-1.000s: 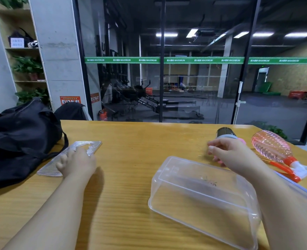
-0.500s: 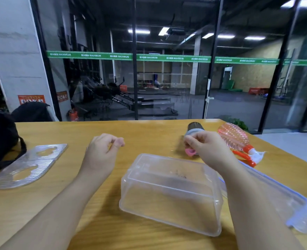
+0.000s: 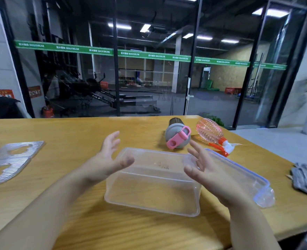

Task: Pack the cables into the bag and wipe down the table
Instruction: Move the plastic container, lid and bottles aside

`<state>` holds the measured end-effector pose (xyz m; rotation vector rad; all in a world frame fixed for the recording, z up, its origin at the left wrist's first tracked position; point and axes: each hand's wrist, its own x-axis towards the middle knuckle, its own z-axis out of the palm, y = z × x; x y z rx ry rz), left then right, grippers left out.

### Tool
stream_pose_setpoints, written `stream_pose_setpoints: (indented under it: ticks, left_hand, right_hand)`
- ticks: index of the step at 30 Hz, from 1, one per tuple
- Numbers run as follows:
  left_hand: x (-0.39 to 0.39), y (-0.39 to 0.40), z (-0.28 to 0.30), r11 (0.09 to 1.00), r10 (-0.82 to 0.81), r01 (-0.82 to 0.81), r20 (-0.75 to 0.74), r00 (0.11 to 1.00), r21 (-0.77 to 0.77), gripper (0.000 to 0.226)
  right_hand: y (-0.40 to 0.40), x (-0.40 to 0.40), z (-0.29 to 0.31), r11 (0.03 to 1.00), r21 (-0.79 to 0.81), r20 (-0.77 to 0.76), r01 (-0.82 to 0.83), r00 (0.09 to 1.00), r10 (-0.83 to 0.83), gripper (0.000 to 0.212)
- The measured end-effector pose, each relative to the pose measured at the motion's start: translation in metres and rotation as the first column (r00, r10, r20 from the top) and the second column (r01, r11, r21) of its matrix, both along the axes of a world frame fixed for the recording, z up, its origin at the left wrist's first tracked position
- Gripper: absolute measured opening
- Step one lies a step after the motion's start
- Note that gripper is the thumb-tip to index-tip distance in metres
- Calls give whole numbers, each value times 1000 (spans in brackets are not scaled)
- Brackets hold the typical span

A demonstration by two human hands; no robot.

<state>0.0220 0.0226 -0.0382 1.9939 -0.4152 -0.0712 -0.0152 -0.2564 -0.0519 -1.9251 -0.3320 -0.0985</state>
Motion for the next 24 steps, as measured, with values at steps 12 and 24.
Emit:
stream_pose_setpoints:
  ticks: [12, 24]
  left_hand:
    - [1, 16, -9, 964, -231, 246, -137, 963, 103, 123]
    - [-4, 14, 13, 897, -228, 299, 240, 944, -324, 116]
  right_hand:
    - [-4, -15, -3, 977, -201, -53, -65, 997, 56, 112]
    - [13, -3, 28, 871, 491, 1, -27, 1000, 30, 56]
